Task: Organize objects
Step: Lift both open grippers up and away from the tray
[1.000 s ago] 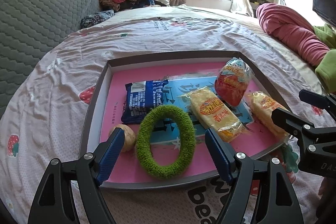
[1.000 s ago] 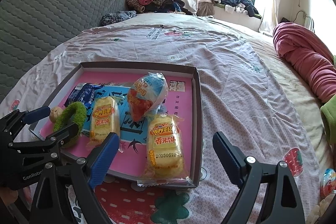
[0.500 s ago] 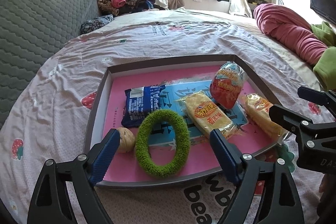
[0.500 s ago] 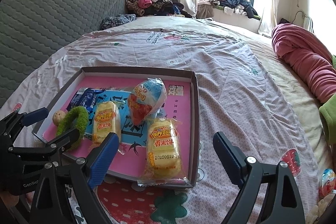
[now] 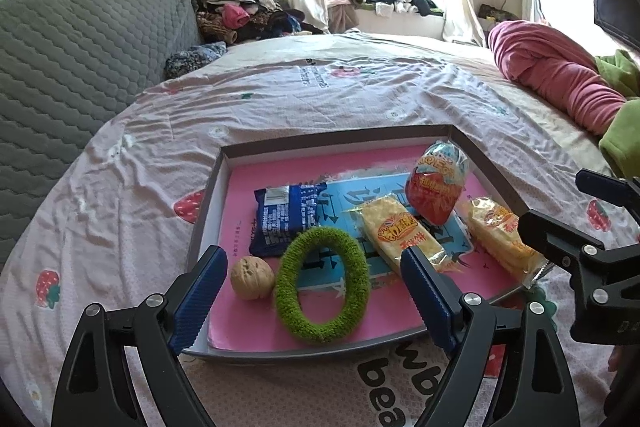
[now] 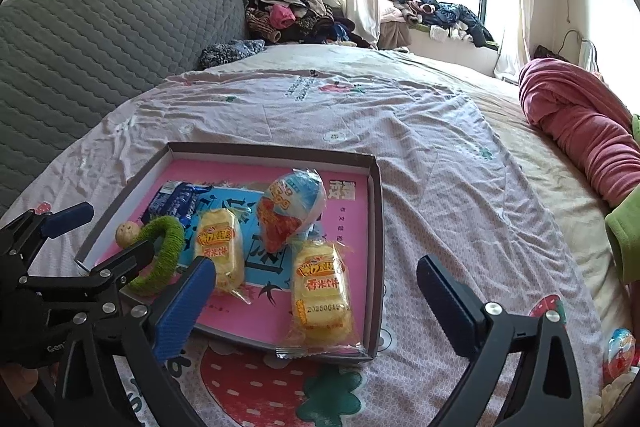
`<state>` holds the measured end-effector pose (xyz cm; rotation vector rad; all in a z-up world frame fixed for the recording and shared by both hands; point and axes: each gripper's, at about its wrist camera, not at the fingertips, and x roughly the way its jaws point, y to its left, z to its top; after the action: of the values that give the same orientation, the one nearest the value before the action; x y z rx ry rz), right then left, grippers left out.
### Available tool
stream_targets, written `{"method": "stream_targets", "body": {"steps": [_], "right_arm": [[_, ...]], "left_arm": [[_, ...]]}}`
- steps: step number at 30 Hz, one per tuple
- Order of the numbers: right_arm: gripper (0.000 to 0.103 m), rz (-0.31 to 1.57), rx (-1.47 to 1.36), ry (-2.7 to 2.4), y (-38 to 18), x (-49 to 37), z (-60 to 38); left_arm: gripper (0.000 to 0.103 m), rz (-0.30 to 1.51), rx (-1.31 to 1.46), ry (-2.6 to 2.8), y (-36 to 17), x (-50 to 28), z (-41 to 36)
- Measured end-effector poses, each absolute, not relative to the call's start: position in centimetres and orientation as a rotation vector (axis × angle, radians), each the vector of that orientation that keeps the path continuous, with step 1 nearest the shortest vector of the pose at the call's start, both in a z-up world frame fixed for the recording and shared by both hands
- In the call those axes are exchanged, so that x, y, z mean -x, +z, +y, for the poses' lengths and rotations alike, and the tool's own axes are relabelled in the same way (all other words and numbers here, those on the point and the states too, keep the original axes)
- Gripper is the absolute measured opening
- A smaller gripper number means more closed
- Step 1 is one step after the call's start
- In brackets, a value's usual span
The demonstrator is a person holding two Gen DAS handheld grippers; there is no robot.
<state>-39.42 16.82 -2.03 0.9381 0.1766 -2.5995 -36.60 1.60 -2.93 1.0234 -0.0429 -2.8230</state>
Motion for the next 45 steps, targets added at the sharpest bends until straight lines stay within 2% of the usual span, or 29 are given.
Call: {"method": "stream_targets", "body": {"steps": [18,25,36,45], "right_arm": [[0.102,0.159,-0.799,-2.655,1.5,36.6,17.0],[0.102,0.106,-0.762,-2.665,3.6,34.6,17.7],[0.102,0.125,-0.775,-2.651,6.3,30.1,17.8],[0.102,0.124,-0.731,-2.668,10.9,26.2,18.1]], "left_arm": [[0.089,-0.096,-0.971,-2.833,-0.4,34.5,2.5],[0.089,-0.061,-0.941,-2.793,1.2,32.5,1.8],[0.089,0.016,-0.95,-2.756,3.8,27.3,1.1],[0.089,0.061,-0.904,-2.768,7.7,22.3,1.2]]}}
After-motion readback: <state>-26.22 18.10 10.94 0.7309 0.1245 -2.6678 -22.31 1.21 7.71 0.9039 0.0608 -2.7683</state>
